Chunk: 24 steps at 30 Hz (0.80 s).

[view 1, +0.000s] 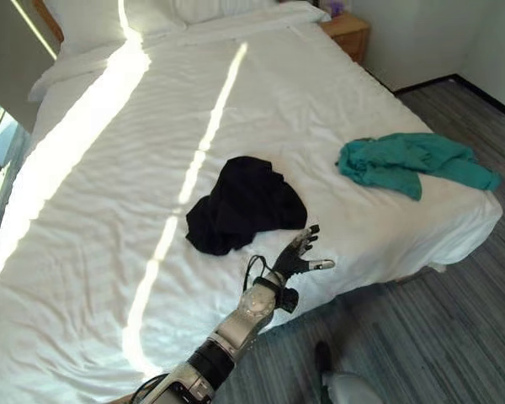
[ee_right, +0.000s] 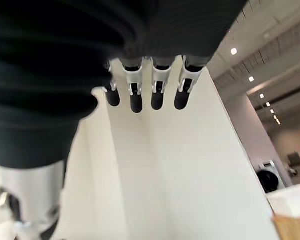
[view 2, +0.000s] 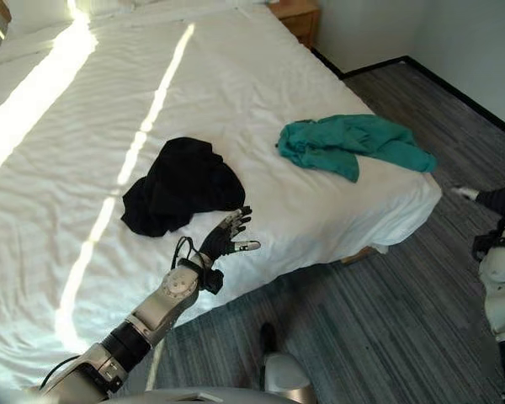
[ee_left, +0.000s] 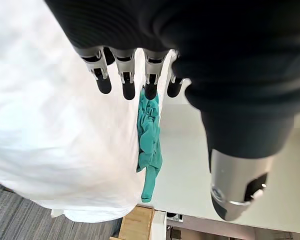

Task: Pick up bed clothes into laundry basket.

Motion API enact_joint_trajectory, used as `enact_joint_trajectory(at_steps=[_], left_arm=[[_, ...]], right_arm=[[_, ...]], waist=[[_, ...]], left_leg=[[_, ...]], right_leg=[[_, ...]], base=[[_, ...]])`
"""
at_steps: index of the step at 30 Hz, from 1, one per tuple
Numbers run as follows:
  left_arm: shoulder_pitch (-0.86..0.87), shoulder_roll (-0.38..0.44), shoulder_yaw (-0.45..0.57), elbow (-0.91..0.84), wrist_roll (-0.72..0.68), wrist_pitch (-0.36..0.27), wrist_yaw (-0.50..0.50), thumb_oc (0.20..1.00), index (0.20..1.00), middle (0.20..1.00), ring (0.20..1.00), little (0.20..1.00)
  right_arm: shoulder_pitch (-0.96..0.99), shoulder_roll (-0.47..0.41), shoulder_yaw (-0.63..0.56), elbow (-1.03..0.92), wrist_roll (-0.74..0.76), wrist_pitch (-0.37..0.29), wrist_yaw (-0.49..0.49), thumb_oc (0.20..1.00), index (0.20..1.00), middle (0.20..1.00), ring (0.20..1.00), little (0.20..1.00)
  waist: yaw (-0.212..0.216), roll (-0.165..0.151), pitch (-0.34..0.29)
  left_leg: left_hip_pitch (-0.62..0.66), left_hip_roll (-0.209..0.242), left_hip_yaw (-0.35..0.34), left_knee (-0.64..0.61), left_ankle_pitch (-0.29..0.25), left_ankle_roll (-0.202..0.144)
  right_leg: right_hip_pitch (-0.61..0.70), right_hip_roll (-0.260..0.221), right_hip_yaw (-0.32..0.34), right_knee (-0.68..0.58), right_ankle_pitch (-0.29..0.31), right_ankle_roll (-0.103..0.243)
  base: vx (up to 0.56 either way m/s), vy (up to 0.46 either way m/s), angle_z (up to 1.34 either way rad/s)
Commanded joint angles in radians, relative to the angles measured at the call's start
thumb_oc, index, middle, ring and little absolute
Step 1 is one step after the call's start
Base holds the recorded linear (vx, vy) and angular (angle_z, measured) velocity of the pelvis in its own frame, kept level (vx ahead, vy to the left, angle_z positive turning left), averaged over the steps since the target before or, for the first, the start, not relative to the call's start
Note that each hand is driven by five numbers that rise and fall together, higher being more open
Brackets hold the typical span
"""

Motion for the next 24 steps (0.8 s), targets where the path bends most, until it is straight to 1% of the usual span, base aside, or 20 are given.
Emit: enact_joint_trajectory(at_steps=[1, 2, 3, 4, 5, 6, 7, 8, 9, 10, 11, 12, 13, 14, 16, 17, 19, 21, 23, 24], left_arm=[[-0.053, 0.005, -0.035, -0.028, -0.07, -0.066, -0.001, 1.0, 1.0, 1.0, 1.0, 1.0], [-0.05, 0.012, -0.037, -0.033, -0.073, -0.067, 0.002, 1.0, 1.0, 1.0, 1.0, 1.0], [-0.046, 0.014, -0.04, -0.037, -0.077, -0.067, 0.003, 1.0, 1.0, 1.0, 1.0, 1.0], [-0.037, 0.016, -0.047, -0.031, -0.082, -0.063, 0.0, 1.0, 1.0, 1.0, 1.0, 1.0], [-0.036, 0.014, -0.045, -0.032, -0.082, -0.063, -0.001, 1.0, 1.0, 1.0, 1.0, 1.0], [-0.026, 0.012, -0.053, -0.026, -0.085, -0.065, -0.005, 1.0, 1.0, 1.0, 1.0, 1.0], [-0.023, 0.01, -0.068, -0.013, -0.084, -0.063, -0.007, 1.0, 1.0, 1.0, 1.0, 1.0], [-0.025, 0.009, -0.081, -0.008, -0.08, -0.066, -0.004, 1.0, 1.0, 1.0, 1.0, 1.0], [-0.019, 0.016, -0.084, -0.002, -0.084, -0.075, -0.006, 1.0, 1.0, 1.0, 1.0, 1.0], [-0.018, 0.009, -0.093, 0.016, -0.086, -0.069, -0.011, 1.0, 1.0, 1.0, 1.0, 1.0], [-0.023, 0.005, -0.092, 0.024, -0.091, -0.067, -0.008, 1.0, 1.0, 1.0, 1.0, 1.0], [-0.03, -0.006, -0.104, 0.049, -0.087, -0.068, -0.006, 1.0, 1.0, 1.0, 1.0, 1.0], [-0.051, -0.008, -0.122, 0.059, -0.092, -0.066, -0.005, 1.0, 1.0, 1.0, 1.0, 1.0], [-0.051, -0.01, -0.116, 0.06, -0.092, -0.066, -0.005, 1.0, 1.0, 1.0, 1.0, 1.0], [-0.072, -0.007, -0.131, 0.065, -0.088, -0.07, -0.003, 1.0, 1.0, 1.0, 1.0, 1.0], [-0.098, -0.006, -0.154, 0.079, -0.084, -0.071, -0.004, 1.0, 1.0, 1.0, 1.0, 1.0], [-0.111, -0.009, -0.161, 0.087, -0.084, -0.072, -0.004, 1.0, 1.0, 1.0, 1.0, 1.0], [-0.14, -0.016, -0.175, 0.1, -0.088, -0.075, -0.005, 1.0, 1.0, 1.0, 1.0, 1.0], [-0.173, -0.018, -0.19, 0.115, -0.089, -0.08, 0.0, 1.0, 1.0, 1.0, 1.0, 1.0], [-0.191, -0.024, -0.198, 0.131, -0.091, -0.083, 0.011, 1.0, 1.0, 1.0, 1.0, 1.0]], right_arm=[[-0.112, -0.131, -0.016, 0.047, 0.066, 0.012, -0.058, 1.0, 1.0, 1.0, 1.0, 1.0], [-0.138, -0.172, -0.002, 0.084, 0.083, 0.024, -0.048, 1.0, 1.0, 1.0, 1.0, 1.0], [-0.167, -0.205, 0.018, 0.118, 0.094, 0.031, -0.041, 1.0, 1.0, 1.0, 1.0, 1.0], [-0.216, -0.264, 0.075, 0.209, 0.11, 0.04, -0.026, 1.0, 1.0, 1.0, 1.0, 1.0], [-0.23, -0.268, 0.09, 0.218, 0.113, 0.037, -0.027, 1.0, 1.0, 1.0, 1.0, 1.0], [-0.257, -0.29, 0.134, 0.284, 0.114, 0.035, -0.024, 1.0, 1.0, 1.0, 1.0, 1.0], [-0.288, -0.302, 0.186, 0.347, 0.117, 0.034, -0.023, 1.0, 1.0, 1.0, 1.0, 1.0], [-0.351, -0.328, 0.264, 0.412, 0.117, 0.034, -0.023, 1.0, 1.0, 1.0, 1.0, 1.0], [-0.414, -0.343, 0.352, 0.478, 0.092, 0.038, 0.021, 1.0, 1.0, 1.0, 1.0, 1.0], [-0.448, -0.337, 0.41, 0.524, 0.096, 0.033, 0.037, 1.0, 1.0, 1.0, 1.0, 1.0], [-0.5, -0.33, 0.467, 0.55, 0.102, 0.03, 0.047, 1.0, 1.0, 1.0, 1.0, 1.0], [-0.548, -0.315, 0.523, 0.625, 0.126, 0.018, 0.05, 1.0, 1.0, 1.0, 1.0, 1.0], [-0.621, -0.304, 0.597, 0.721, 0.133, 0.013, 0.061, 1.0, 1.0, 1.0, 1.0, 1.0], [-0.65, -0.301, 0.625, 0.732, 0.135, 0.01, 0.06, 1.0, 1.0, 1.0, 1.0, 1.0], [-0.791, -0.286, 0.741, 0.818, 0.158, 0.0, 0.068, 1.0, 1.0, 1.0, 1.0, 1.0], [-0.904, -0.286, 0.822, 0.884, 0.173, -0.002, 0.073, 1.0, 1.0, 1.0, 1.0, 1.0], [-0.955, -0.283, 0.862, 0.921, 0.183, -0.004, 0.079, 1.0, 1.0, 1.0, 1.0, 1.0], [-1.065, -0.276, 0.933, 0.958, 0.204, -0.003, 0.076, 1.0, 1.0, 1.0, 1.0, 1.0], [-1.143, -0.28, 0.986, 0.984, 0.218, 0.0, 0.08, 1.0, 1.0, 1.0, 1.0, 1.0], [-1.182, -0.277, 1.003, 0.992, 0.23, 0.0, 0.062, 1.0, 1.0, 1.0, 1.0, 1.0]], waist=[[0.052, -0.03, 0.023], [0.067, -0.051, 0.033], [0.078, -0.062, 0.04], [0.103, -0.069, 0.043], [0.105, -0.067, 0.041], [0.117, -0.062, 0.04], [0.134, -0.055, 0.046], [0.151, -0.045, 0.049], [0.157, -0.038, 0.042], [0.15, -0.026, 0.044], [0.15, -0.026, 0.042], [0.147, -0.024, 0.041], [0.161, -0.032, 0.039], [0.157, -0.031, 0.038], [0.162, -0.033, 0.051], [0.172, -0.039, 0.068], [0.171, -0.037, 0.081], [0.169, -0.035, 0.101], [0.167, -0.039, 0.118], [0.164, -0.045, 0.132]], left_leg=[[-0.114, 0.031, -0.024, 0.099, 0.179, -0.027], [-0.157, 0.032, -0.011, 0.126, 0.17, -0.022], [-0.189, 0.033, 0.007, 0.118, 0.145, -0.016], [-0.213, 0.037, 0.035, 0.018, 0.082, -0.003], [-0.204, 0.036, 0.041, 0.008, 0.08, -0.001], [-0.202, 0.046, 0.054, -0.086, 0.076, 0.0], [-0.224, 0.06, 0.063, -0.161, 0.106, -0.001], [-0.242, 0.083, 0.087, -0.247, 0.174, -0.01], [-0.214, 0.094, 0.097, -0.322, 0.175, -0.016], [-0.196, 0.109, 0.112, -0.354, 0.21, -0.026], [-0.189, 0.109, 0.108, -0.361, 0.205, -0.027], [-0.187, 0.113, 0.111, -0.366, 0.213, -0.032], [-0.188, 0.113, 0.113, -0.374, 0.208, -0.035], [-0.189, 0.113, 0.114, -0.374, 0.208, -0.035], [-0.206, 0.111, 0.108, -0.374, 0.206, -0.039], [-0.227, 0.11, 0.105, -0.374, 0.208, -0.044], [-0.243, 0.11, 0.103, -0.374, 0.21, -0.046], [-0.29, 0.107, 0.102, -0.374, 0.216, -0.051], [-0.336, 0.104, 0.102, -0.374, 0.219, -0.054], [-0.378, 0.106, 0.105, -0.374, 0.223, -0.054]], right_leg=[[0.05, -0.048, 0.002, 0.013, -0.12, 0.105], [0.069, -0.056, -0.001, 0.013, -0.129, 0.101], [0.08, -0.064, 0.0, 0.013, -0.136, 0.105], [0.092, -0.07, 0.01, 0.013, -0.154, 0.122], [0.095, -0.071, 0.014, 0.013, -0.158, 0.124], [0.102, -0.072, 0.017, 0.013, -0.169, 0.133], [0.112, -0.068, 0.017, 0.013, -0.18, 0.139], [0.125, -0.065, 0.01, 0.013, -0.199, 0.139], [0.132, -0.06, 0.009, 0.013, -0.214, 0.143], [0.133, -0.056, -0.013, 0.013, -0.217, 0.143], [0.128, -0.055, -0.015, 0.013, -0.212, 0.143], [0.124, -0.058, -0.024, 0.013, -0.208, 0.144], [0.116, -0.062, -0.032, 0.013, -0.203, 0.146], [0.115, -0.062, -0.031, 0.013, -0.203, 0.146], [0.09, -0.067, -0.035, 0.013, -0.194, 0.151], [0.059, -0.072, -0.043, 0.013, -0.183, 0.158], [0.038, -0.075, -0.046, 0.013, -0.176, 0.16], [-0.017, -0.083, -0.051, 0.013, -0.159, 0.167], [-0.071, -0.086, -0.043, 0.013, -0.141, 0.173], [-0.115, -0.088, -0.034, 0.013, -0.131, 0.181]], base=[[0.19, -0.188, -0.06], [0.21, -0.138, -0.09], [0.33, -0.049, -0.07], [0.26, 0.025, -0.05], [0.29, 0.08, -0.1], [0.19, 0.111, -0.15], [0.24, 0.138, -0.12], [0.22, 0.122, -0.02], [0.16, 0.065, -0.03], [0.12, 0.056, -0.13], [0.08, 0.057, -0.01], [0.1, 0.076, 0.04], [0.07, 0.052, 0.11], [0.05, 0.024, 0.1], [-0.06, 0.004, 0.16], [-0.1, 0.003, 0.07], [-0.1, -0.008, 0.16], [-0.13, -0.007, 0.3], [-0.1, -0.005, 0.15], [-0.08, 0.0, 0.1]])
